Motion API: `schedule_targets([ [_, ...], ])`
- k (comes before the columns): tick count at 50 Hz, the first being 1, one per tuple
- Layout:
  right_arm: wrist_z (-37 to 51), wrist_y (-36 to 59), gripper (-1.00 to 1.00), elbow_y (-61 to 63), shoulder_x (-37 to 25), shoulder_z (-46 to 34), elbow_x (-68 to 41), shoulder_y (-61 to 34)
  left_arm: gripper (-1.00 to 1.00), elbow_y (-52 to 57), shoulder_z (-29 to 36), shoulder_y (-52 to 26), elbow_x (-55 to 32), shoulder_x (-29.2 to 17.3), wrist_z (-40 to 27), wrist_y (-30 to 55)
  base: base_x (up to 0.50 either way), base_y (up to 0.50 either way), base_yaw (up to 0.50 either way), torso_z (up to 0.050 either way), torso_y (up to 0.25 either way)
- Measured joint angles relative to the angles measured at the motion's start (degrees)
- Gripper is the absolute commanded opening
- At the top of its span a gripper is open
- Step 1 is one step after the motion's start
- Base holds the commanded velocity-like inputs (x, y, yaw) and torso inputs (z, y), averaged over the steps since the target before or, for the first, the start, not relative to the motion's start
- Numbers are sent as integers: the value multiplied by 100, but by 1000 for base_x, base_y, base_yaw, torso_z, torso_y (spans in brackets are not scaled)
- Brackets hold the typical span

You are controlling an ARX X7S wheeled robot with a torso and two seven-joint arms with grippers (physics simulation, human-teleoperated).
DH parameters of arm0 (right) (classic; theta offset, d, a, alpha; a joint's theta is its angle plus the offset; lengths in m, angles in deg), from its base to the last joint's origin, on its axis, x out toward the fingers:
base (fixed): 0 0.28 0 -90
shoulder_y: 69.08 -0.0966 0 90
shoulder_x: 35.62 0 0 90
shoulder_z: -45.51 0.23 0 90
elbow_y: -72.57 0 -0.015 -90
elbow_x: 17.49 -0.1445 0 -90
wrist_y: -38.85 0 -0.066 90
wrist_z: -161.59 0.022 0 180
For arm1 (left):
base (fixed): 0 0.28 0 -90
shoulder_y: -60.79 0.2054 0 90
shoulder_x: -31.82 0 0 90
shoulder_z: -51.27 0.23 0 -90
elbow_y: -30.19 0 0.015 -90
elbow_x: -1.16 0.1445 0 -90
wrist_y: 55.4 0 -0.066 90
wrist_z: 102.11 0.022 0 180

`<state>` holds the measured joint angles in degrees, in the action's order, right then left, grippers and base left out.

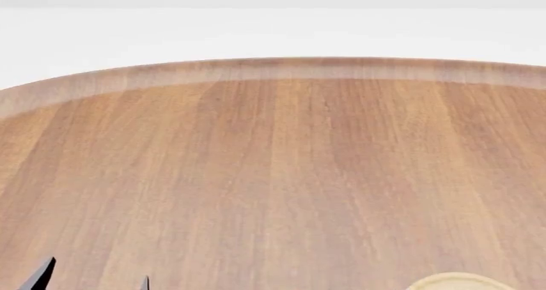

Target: Put the chocolate pudding to the left of the plate.

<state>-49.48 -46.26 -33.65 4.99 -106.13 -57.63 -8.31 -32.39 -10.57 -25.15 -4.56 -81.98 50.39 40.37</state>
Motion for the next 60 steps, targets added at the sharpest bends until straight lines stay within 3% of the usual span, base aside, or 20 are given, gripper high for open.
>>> schedule_targets([
  [12, 964, -1084, 100, 1503, -842, 83, 78, 1179, 100, 44, 6, 22, 7, -24, -27, -3, 0, 0, 0, 0, 0],
  [25, 3106, -1696, 100, 3302, -1327, 392, 400, 1977, 100, 166, 12, 77, 39, -68, -73, -14, 0, 0, 0, 0, 0],
  [36, 5151, -1638, 100, 4502, -1234, 733, 1144, 2316, 100, 508, 22, 221, 279, -141, -241, 1, 0, 0, 0, 0, 0],
  [46, 6888, -832, 100, 5339, -802, 883, 2579, 2495, 100, 910, 55, 462, 759, -231, -502, -275, 0, 0, 0, 0, 0],
  [60, 8100, -662, 100, 6196, -384, 856, 3996, 2770, 100, 1310, 186, 832, 1663, -438, -899, -1037, 0, 0, 0, 0, 0],
])
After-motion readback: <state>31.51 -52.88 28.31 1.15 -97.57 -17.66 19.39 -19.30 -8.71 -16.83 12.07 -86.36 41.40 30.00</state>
